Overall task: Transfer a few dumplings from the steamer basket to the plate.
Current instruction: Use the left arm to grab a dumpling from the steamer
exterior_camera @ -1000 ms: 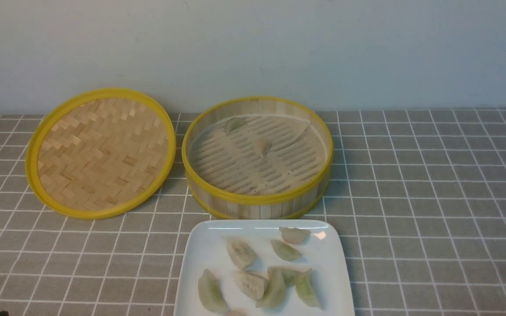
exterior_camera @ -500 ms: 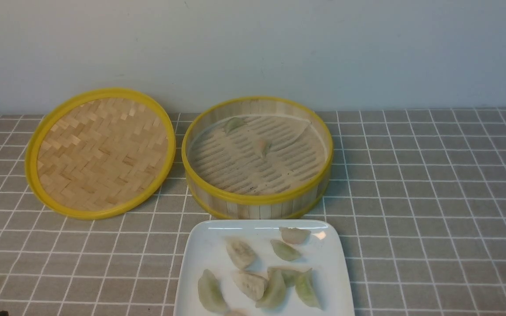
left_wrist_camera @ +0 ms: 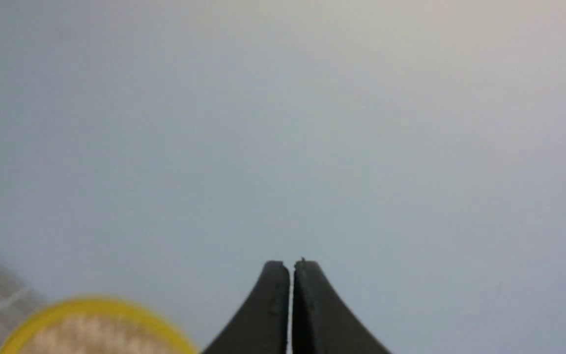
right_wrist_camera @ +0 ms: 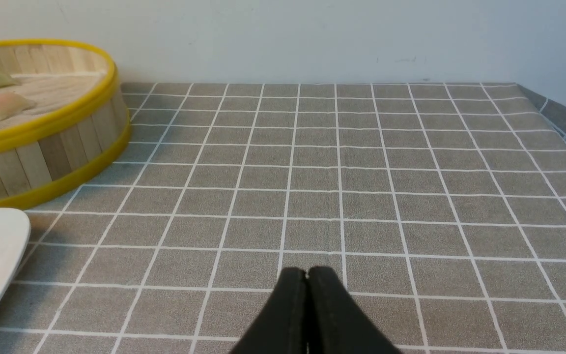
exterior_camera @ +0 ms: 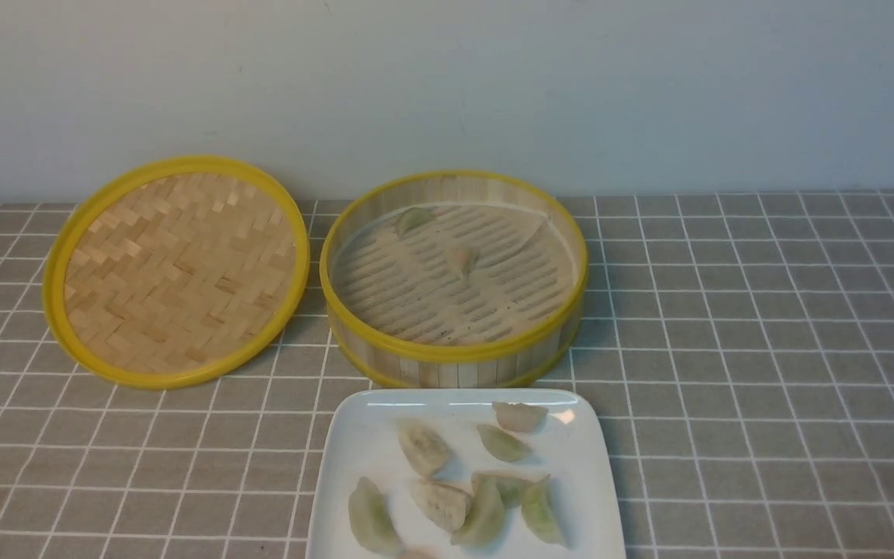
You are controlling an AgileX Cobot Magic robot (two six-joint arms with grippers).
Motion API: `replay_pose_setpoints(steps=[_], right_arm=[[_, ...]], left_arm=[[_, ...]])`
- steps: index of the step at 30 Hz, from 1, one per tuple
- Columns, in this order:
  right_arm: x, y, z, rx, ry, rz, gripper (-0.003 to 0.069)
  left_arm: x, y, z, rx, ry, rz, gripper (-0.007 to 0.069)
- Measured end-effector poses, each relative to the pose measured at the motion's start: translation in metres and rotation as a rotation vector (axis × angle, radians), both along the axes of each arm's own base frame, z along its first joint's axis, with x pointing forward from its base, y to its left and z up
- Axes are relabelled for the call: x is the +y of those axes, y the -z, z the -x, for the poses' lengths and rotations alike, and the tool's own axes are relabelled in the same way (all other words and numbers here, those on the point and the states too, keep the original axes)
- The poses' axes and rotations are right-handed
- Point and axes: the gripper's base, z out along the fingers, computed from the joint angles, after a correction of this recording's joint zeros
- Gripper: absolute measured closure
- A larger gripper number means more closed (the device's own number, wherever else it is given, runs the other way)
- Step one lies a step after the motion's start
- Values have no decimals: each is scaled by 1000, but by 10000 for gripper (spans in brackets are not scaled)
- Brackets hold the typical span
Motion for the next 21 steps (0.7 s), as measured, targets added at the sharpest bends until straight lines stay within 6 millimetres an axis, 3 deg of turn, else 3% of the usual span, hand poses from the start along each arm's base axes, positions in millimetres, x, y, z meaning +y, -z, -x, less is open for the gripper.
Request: replay_pose_setpoints(steps=[3, 6, 9, 11, 12, 13, 17, 21], right_arm=[[0, 0, 0, 0, 0, 0, 673], [0, 0, 0, 0, 0, 0, 673], [0, 0, 0, 0, 0, 0, 673], [0, 0, 0, 0, 0, -2, 673], [0, 0, 0, 0, 0, -2, 673], [0, 0, 0, 0, 1, -3, 673], [0, 0, 0, 0, 1, -3, 673], [0, 0, 0, 0, 1, -3, 673]], left_arm=[[-4, -24, 4, -35, 33, -28, 629], [-13, -55, -1, 66, 87, -161, 629], [-21, -88, -19, 278, 146, -288, 629], [-25, -108, -47, 504, 194, -354, 629], [-25, -112, -46, 507, 196, -358, 629], [-27, -121, -67, 660, 232, -401, 629], [-31, -125, -118, 997, 342, -532, 629], [-37, -115, -155, 1149, 458, -597, 629]])
